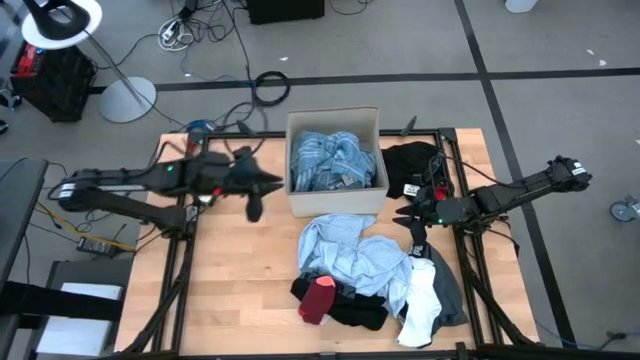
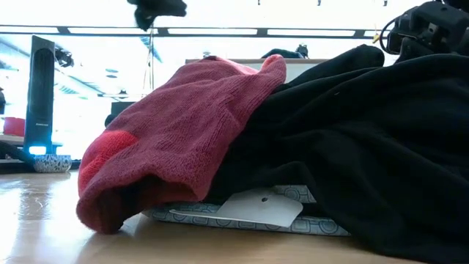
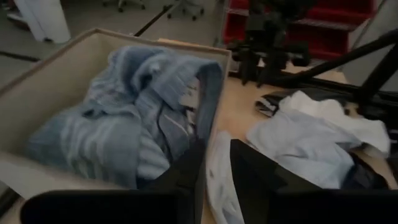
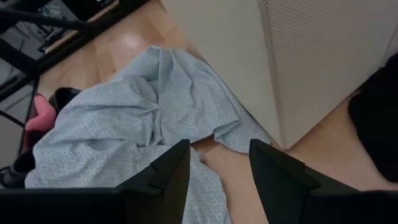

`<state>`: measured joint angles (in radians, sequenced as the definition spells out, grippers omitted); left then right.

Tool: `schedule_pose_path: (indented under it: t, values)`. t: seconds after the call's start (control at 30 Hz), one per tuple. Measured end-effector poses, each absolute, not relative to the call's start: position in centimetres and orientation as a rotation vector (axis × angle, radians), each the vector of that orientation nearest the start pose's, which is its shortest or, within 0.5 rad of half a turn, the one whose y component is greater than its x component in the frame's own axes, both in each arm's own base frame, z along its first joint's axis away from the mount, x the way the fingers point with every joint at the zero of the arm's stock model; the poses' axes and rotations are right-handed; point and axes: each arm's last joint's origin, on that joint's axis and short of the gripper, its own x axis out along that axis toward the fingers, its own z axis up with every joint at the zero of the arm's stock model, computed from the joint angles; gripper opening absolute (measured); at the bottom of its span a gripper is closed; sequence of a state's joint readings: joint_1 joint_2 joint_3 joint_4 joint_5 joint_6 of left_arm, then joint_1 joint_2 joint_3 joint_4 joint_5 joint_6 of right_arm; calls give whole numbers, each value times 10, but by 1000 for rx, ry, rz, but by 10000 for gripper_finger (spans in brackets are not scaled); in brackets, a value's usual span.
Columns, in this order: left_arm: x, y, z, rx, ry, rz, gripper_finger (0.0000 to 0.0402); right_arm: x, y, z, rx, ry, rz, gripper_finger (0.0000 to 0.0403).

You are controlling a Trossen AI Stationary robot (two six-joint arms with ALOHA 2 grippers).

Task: Sort clothes
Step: Put the top black underwear into the white laundry bin

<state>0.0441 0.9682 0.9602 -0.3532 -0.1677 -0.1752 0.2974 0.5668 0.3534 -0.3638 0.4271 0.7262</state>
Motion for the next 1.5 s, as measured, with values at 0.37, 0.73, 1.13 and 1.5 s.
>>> schedule_pose_path:
  t: [0.37, 0.73, 1.13, 1.5]
  values:
    - [178, 11, 297, -277, 373, 224, 80, 127, 26, 200, 419, 481, -295, 167]
    - [180, 11, 278, -242, 384, 192, 80, 122, 8, 196, 318, 439, -606, 166]
    - [183, -11, 282, -194, 343, 4, 80, 110, -40, 202, 448, 595, -940, 165]
    - [182, -13, 278, -165, 377, -8, 80, 106, -86, 184, 714, 820, -1038, 172]
